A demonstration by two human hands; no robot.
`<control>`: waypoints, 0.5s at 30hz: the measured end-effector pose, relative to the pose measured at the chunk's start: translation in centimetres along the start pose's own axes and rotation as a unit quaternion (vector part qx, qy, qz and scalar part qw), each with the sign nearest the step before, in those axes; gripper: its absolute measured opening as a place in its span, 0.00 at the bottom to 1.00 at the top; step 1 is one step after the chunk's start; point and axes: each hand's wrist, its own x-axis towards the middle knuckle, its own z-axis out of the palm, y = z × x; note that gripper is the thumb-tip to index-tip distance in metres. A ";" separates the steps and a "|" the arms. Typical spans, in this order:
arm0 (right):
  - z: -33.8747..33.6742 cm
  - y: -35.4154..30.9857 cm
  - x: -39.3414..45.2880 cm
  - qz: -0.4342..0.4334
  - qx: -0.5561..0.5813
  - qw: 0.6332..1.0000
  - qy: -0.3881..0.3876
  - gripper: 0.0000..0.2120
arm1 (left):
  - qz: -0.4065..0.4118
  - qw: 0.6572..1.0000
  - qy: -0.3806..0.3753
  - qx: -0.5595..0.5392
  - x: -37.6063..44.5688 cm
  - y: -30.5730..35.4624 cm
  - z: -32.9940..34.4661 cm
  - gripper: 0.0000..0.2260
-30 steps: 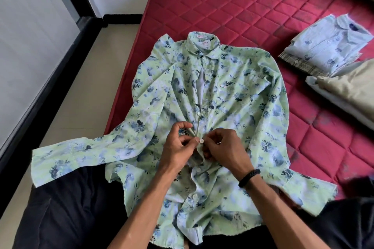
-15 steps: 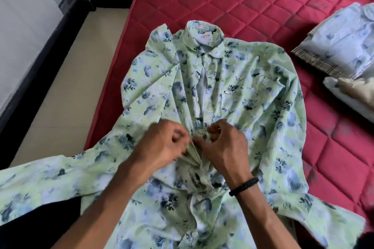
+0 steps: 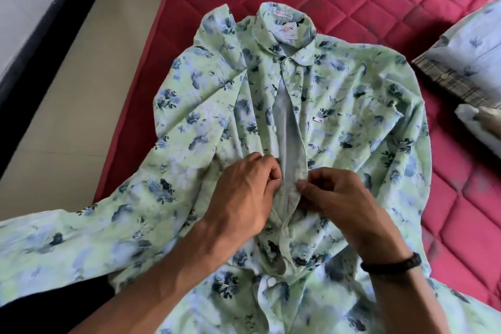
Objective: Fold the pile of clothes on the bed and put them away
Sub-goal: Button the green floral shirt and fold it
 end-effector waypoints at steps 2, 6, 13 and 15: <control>0.0 -0.3 -0.4 0.002 0.017 1.000 -0.009 0.07 | -0.023 1.000 0.011 -0.015 -0.3 0.1 -0.1 0.03; 1.1 -0.6 -0.6 -0.023 0.056 0.997 0.037 0.04 | -0.066 0.994 0.041 -0.076 -0.5 0.5 -0.5 0.03; 2.8 -0.1 -0.6 -0.047 0.028 0.993 0.103 0.03 | -0.113 0.973 0.054 -0.196 -0.4 0.1 0.4 0.05; 3.0 0.2 -0.6 -0.053 0.018 0.992 0.116 0.04 | -0.124 0.967 0.051 -0.219 -0.3 -0.1 0.6 0.05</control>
